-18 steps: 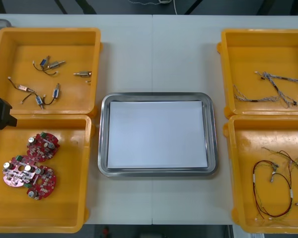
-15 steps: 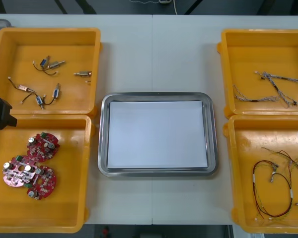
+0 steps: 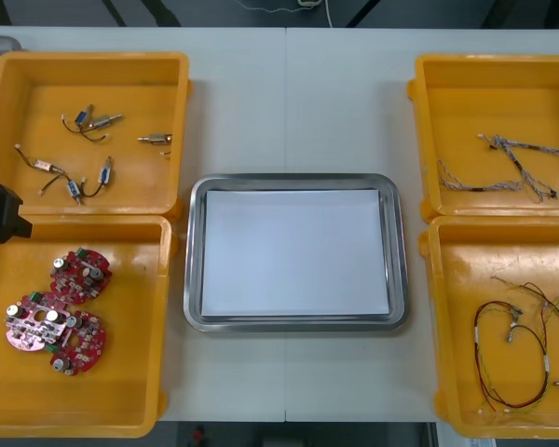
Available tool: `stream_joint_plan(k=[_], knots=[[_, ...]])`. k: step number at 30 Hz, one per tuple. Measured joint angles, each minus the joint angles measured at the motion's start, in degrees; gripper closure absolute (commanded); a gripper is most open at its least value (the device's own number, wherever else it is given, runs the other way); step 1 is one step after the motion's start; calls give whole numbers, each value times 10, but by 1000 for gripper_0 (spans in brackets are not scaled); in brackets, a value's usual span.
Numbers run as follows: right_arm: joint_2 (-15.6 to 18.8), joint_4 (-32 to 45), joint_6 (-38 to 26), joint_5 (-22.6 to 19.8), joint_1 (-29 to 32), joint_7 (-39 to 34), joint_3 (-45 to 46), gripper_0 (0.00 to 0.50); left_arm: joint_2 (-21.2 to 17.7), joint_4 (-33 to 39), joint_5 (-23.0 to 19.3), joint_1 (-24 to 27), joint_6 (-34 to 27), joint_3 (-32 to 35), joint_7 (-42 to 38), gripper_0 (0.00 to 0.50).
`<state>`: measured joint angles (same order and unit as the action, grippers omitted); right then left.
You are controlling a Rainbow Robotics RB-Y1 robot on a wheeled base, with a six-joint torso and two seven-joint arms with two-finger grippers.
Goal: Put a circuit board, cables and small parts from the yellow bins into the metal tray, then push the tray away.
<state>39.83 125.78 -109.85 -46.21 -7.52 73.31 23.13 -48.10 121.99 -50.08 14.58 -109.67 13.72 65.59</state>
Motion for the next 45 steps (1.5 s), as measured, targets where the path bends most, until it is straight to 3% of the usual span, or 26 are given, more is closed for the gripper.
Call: stream_joint_plan(k=[45], knots=[[0,0,0,0,0,0,0,0,0,0,0,0,0,0,0,0]])
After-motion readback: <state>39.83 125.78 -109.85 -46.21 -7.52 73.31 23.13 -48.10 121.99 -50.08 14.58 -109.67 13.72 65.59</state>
